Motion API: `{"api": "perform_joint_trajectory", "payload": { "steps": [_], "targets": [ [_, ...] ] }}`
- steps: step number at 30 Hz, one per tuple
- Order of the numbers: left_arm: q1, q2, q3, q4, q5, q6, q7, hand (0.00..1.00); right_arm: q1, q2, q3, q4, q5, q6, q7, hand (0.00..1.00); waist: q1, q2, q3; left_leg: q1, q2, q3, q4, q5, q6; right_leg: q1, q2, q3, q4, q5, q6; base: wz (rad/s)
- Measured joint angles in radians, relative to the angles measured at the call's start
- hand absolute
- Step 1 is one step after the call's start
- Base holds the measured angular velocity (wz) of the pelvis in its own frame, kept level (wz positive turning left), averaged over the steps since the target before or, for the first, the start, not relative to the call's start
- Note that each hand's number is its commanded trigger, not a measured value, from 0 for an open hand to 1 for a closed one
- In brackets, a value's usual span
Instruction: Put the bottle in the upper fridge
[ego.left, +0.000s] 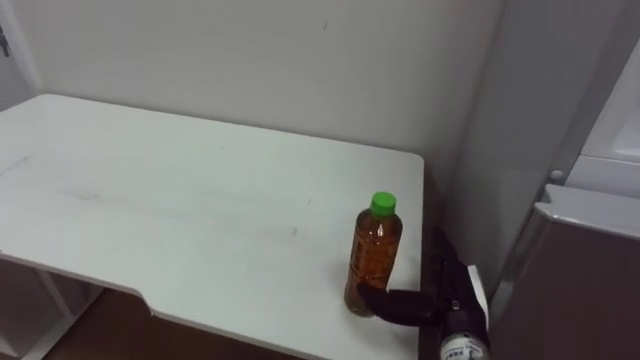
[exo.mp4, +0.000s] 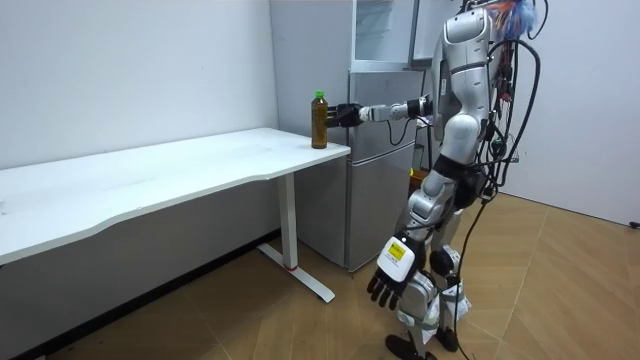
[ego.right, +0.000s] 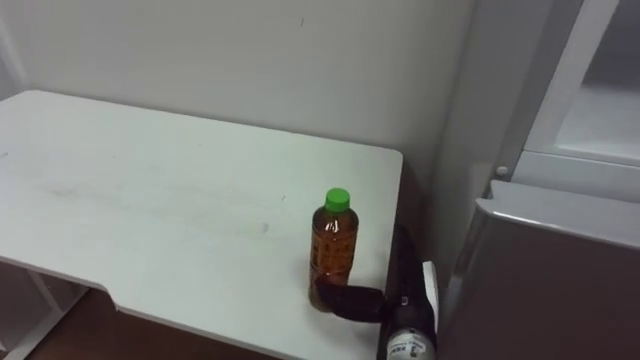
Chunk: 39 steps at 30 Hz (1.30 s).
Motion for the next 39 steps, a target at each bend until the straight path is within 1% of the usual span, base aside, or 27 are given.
{"api": "perform_joint_trajectory", "payload": {
  "steps": [2,5,8,12,14,17,24,36,39],
  "targets": [
    [0.000,0.000,-0.004,-0.010,-0.001,0.009,0.000,0.00,0.000,0.002,0.014,0.012,0.000,0.019,0.000,0.00,0.009,0.002,0.0011,-0.005,-0.002,-0.004,0.003,0.001,0.002,0.000,-0.003,-0.015,0.000,0.001,0.001,0.05],
    [-0.001,-0.002,-0.022,-0.018,-0.001,0.019,0.000,0.00,-0.002,0.002,0.014,0.013,-0.001,0.021,-0.012,0.00,0.015,0.009,0.0057,-0.008,-0.005,-0.008,0.007,0.003,0.004,-0.001,-0.005,-0.017,0.000,0.001,0.001,0.07],
    [0.005,-0.006,-0.023,-0.031,-0.003,0.028,0.001,0.00,-0.003,0.003,0.014,0.013,-0.001,0.021,-0.021,0.00,0.015,0.014,0.0077,-0.010,-0.005,-0.008,0.011,0.003,0.005,0.000,-0.006,-0.016,0.001,0.001,0.001,0.00],
    [0.005,-0.007,-0.031,-0.034,-0.009,0.028,0.003,0.00,-0.005,0.007,0.017,0.013,-0.001,0.027,-0.034,0.00,0.015,0.022,0.0053,-0.011,-0.005,-0.008,0.014,0.003,0.005,-0.001,-0.006,-0.016,0.003,0.001,0.001,0.00],
    [0.004,-0.008,-0.042,-0.034,-0.016,0.029,0.005,0.00,-0.011,0.012,0.017,0.013,-0.001,0.037,-0.044,0.00,0.015,0.027,0.0036,-0.010,-0.005,-0.009,0.014,0.003,0.005,-0.003,-0.007,-0.016,0.005,0.001,0.001,0.00],
    [0.005,-0.010,-0.048,-0.034,-0.022,0.033,0.005,0.00,-0.013,0.022,0.017,0.013,-0.001,0.037,-0.055,0.00,0.015,0.030,0.0023,-0.011,-0.005,-0.009,0.014,0.004,0.006,-0.006,-0.007,-0.016,0.010,0.001,0.001,0.00],
    [0.005,-0.011,-0.060,-0.034,-0.023,0.045,0.007,0.00,-0.013,0.023,0.017,0.013,-0.001,0.039,-0.073,0.00,0.015,0.031,0.0019,-0.011,-0.008,-0.009,0.014,0.006,0.009,-0.009,-0.011,-0.016,0.015,0.001,0.001,0.00],
    [0.004,-0.012,-0.060,-0.034,-0.032,0.045,0.009,0.00,-0.015,0.030,0.017,0.013,-0.001,0.052,-0.080,0.00,0.015,0.031,0.0014,-0.012,-0.010,-0.010,0.018,0.008,0.012,-0.011,-0.014,-0.015,0.021,0.002,0.004,0.00],
    [0.002,-0.013,-0.061,-0.055,-0.032,0.048,0.009,0.00,-0.024,0.033,0.017,0.013,-0.001,0.059,-0.079,0.00,0.016,0.031,0.0013,-0.018,-0.011,-0.012,0.021,0.008,0.012,-0.016,-0.015,-0.015,0.025,0.002,0.004,0.00]
  ]
}}
